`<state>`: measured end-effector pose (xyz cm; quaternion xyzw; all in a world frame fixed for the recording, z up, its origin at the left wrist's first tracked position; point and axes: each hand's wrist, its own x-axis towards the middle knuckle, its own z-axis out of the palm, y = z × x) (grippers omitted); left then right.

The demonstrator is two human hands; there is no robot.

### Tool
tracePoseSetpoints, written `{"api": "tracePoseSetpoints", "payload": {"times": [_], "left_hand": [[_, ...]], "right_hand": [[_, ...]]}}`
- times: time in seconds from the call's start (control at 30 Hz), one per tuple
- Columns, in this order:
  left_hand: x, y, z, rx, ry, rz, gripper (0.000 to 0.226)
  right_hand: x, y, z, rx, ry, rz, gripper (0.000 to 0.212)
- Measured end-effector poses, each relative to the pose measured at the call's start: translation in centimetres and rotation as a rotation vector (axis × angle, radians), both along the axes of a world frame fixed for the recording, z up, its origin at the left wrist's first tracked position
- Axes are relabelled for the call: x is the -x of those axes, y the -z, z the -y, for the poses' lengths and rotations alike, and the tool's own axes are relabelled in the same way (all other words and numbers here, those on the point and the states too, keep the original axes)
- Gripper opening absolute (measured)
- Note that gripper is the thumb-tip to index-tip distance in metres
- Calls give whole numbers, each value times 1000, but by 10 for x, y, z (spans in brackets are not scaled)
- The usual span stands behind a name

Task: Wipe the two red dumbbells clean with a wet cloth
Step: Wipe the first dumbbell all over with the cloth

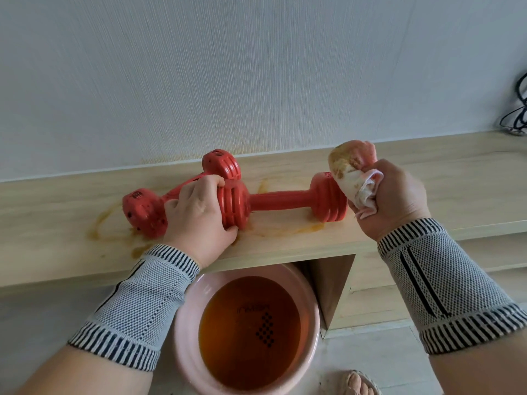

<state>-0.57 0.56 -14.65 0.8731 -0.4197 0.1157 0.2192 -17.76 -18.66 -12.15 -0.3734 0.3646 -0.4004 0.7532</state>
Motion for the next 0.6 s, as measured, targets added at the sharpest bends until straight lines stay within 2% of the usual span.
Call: {"api": "tracePoseSetpoints", "payload": {"times": [0.2,0.37,0.47,0.5,0.6], "left_hand": [[3,11,5,96,28,92,80],[8,6,6,16,19,79,86],[16,-6,7,202,84,85,77],[20,-13,9,299,117,28,70],[39,-38,23,483,210,-379,48]], "right_hand": [[5,-6,-1,-5,28,28,27],[7,-11,-2,-13,36,54,30],[9,-18,-9,106,-27,15,39],[10,-23,-13,162,-72,26,38],[9,-29,-26,274,-328,95,26]]}}
